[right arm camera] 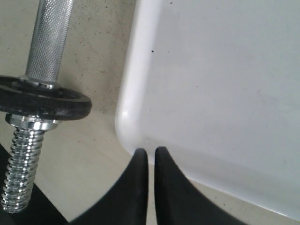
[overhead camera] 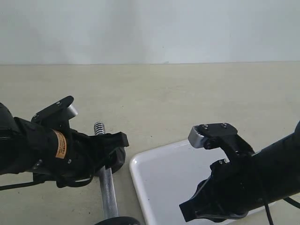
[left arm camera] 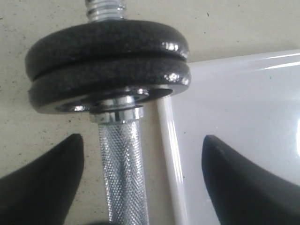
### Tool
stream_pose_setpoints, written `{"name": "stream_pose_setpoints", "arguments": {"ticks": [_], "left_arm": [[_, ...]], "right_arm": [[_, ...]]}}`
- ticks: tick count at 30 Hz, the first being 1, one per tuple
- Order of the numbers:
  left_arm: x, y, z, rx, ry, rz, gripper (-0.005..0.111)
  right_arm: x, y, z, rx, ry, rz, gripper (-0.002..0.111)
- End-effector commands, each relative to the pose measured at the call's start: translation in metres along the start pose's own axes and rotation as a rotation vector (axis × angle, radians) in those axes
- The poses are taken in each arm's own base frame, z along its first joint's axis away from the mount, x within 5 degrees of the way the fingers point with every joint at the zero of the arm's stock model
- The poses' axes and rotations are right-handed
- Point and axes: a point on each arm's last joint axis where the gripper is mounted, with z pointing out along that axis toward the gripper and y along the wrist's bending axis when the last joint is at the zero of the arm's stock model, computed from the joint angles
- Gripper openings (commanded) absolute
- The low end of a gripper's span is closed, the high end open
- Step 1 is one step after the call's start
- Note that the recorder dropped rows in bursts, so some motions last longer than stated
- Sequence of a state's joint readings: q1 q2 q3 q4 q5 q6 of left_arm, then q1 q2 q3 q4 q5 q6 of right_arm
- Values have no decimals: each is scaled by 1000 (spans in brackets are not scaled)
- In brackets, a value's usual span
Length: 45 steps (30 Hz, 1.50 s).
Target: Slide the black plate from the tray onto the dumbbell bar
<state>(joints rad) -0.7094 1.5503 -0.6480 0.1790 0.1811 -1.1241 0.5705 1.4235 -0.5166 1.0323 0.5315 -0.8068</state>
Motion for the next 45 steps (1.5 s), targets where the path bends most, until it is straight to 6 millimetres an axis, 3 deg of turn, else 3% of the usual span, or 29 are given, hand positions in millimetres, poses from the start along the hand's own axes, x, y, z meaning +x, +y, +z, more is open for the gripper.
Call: {"name": "stream_pose_setpoints", "arguments": {"ticks": [1, 6, 32, 38, 45], "left_arm": [[2, 2, 8, -26, 20, -1, 67], [4, 5, 15, -44, 34, 0, 67], [5, 5, 14, -47, 39, -26, 67], [-1, -2, -4, 11, -1, -25, 67], [-11, -14, -43, 153, -103, 27, 67]], "right_arm": [[1, 0, -1, 4, -9, 4, 1], [1, 0, -1, 4, -9, 1, 1], [0, -1, -1, 9, -13, -5, 1], [0, -2, 0, 15, -17, -6, 1], [0, -2, 0, 19, -20, -6, 1]]}}
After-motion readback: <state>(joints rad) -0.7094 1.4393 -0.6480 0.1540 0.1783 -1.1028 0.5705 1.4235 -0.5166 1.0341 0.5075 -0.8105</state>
